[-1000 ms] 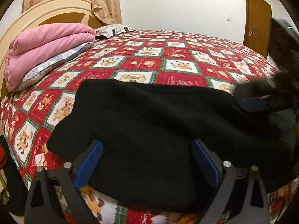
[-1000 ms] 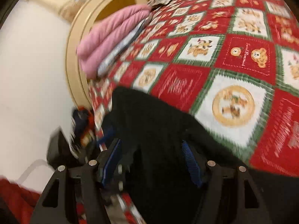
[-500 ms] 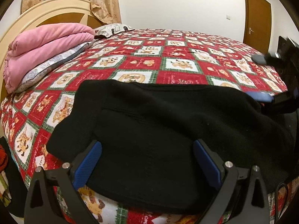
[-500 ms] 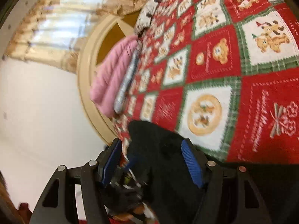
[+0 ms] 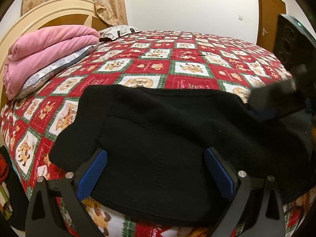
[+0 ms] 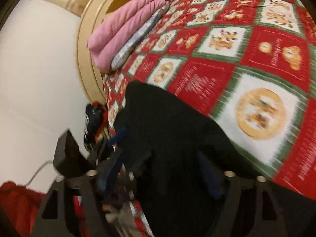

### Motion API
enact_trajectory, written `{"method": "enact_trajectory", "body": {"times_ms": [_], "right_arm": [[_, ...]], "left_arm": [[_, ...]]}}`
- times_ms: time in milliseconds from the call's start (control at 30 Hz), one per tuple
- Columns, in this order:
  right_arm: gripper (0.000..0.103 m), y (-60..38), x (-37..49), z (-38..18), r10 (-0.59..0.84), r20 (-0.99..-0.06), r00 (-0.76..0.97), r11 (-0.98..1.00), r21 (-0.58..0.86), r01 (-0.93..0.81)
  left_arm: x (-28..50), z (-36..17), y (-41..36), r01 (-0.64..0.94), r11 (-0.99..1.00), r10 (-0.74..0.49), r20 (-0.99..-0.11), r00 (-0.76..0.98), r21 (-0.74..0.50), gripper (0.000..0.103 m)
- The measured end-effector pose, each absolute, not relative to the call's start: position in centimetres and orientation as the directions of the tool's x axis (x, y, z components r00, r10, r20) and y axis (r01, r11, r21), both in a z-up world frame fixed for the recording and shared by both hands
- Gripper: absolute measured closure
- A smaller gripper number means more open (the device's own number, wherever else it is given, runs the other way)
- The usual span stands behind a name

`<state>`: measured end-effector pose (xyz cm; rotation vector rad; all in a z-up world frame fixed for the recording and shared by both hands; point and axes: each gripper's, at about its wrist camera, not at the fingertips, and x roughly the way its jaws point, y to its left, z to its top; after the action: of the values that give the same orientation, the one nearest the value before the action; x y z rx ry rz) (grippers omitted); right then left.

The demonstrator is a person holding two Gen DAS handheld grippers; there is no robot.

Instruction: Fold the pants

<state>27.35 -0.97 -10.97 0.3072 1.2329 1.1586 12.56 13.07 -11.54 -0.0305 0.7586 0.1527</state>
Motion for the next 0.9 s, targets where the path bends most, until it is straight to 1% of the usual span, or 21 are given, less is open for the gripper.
{"method": "enact_trajectory", "body": {"times_ms": [33,133,200,233,300,400,433,467,500,533,567,600,667,700,733,800,833,867,900], "right_arm": [[0.01,-0.5,27.4,-10.7,0.832,-0.549,-0.082,0.435,0.737,-0.517],[0.01,-0.6,27.7,-10.3,0.85,-0.527,0.018,0.471,0.744,-0.473],[0.012,-2.9,28.9,-10.1,0.877,-0.464,0.126,0.473,0.784,-0.403],[0.012,-5.0,29.9,-10.0,0.875,-0.428,0.225,0.482,0.803,-0.35],[0.013,-8.1,31.4,-9.7,0.849,-0.411,0.333,0.506,0.813,-0.287],[0.013,-10.0,32.0,-9.9,0.863,-0.39,0.321,0.471,0.85,-0.235],[0.014,-9.9,31.4,-9.5,0.864,-0.398,0.307,0.479,0.839,-0.259],[0.024,-9.4,30.8,-8.9,0.844,-0.44,0.307,0.525,0.797,-0.299],[0.041,-8.6,30.3,-8.3,0.805,-0.502,0.316,0.591,0.729,-0.347],[0.047,-7.1,29.6,-7.6,0.733,-0.593,0.334,0.679,0.607,-0.413],[0.052,-6.2,29.4,-7.7,0.696,-0.634,0.337,0.712,0.55,-0.437],[0.052,-5.7,29.5,-8.0,0.678,-0.658,0.328,0.726,0.53,-0.438],[0.053,-5.9,30.0,-9.1,0.674,-0.68,0.288,0.728,0.545,-0.416],[0.059,-5.9,30.1,-9.6,0.667,-0.694,0.273,0.732,0.54,-0.415],[0.062,-5.5,30.1,-10.3,0.662,-0.706,0.253,0.732,0.536,-0.421],[0.063,-5.2,29.4,-10.7,0.672,-0.702,0.235,0.717,0.538,-0.443],[0.064,-4.9,28.9,-10.6,0.655,-0.713,0.249,0.727,0.506,-0.464],[0.071,-4.6,28.7,-10.6,0.637,-0.727,0.257,0.738,0.478,-0.476],[0.072,-4.1,28.3,-10.7,0.61,-0.747,0.265,0.752,0.441,-0.491]], "left_arm": [[12.5,-11.6,13.0,-0.148,0.989,0.127,-0.687,0.716,0.028,0.001],[12.5,-11.6,13.0,-0.145,0.989,0.126,-0.686,0.717,0.03,0.001],[12.4,-11.6,13.1,-0.143,0.989,0.126,-0.683,0.719,0.032,0.001],[12.4,-11.6,13.1,-0.143,0.989,0.125,-0.683,0.72,0.031,0.001],[12.4,-11.7,13.1,-0.142,0.989,0.126,-0.682,0.72,0.033,0.001],[12.4,-11.7,13.1,-0.142,0.989,0.127,-0.682,0.72,0.034,0.0],[12.4,-11.7,13.1,-0.144,0.989,0.129,-0.682,0.72,0.034,0.0],[12.5,-11.7,13.1,-0.147,0.989,0.129,-0.683,0.719,0.033,0.0],[12.5,-11.7,13.0,-0.148,0.988,0.13,-0.683,0.718,0.032,0.0],[12.4,-11.7,13.0,-0.148,0.988,0.131,-0.684,0.717,0.034,0.0],[12.5,-11.7,13.0,-0.148,0.988,0.131,-0.685,0.717,0.034,0.0],[12.5,-11.7,13.0,-0.148,0.988,0.13,-0.685,0.717,0.032,0.0],[12.6,-11.7,13.0,-0.149,0.988,0.129,-0.689,0.713,0.03,0.0],[12.6,-11.7,13.1,-0.149,0.988,0.129,-0.69,0.712,0.03,0.0],[12.6,-11.7,13.1,-0.148,0.988,0.128,-0.69,0.712,0.03,0.0],[12.6,-11.7,13.1,-0.148,0.988,0.128,-0.689,0.713,0.029,0.0],[12.6,-11.6,13.1,-0.149,0.988,0.127,-0.689,0.713,0.029,0.0],[12.7,-11.6,13.1,-0.149,0.988,0.127,-0.689,0.713,0.028,0.0],[12.6,-11.7,13.1,-0.149,0.988,0.128,-0.689,0.713,0.029,0.0]]}}
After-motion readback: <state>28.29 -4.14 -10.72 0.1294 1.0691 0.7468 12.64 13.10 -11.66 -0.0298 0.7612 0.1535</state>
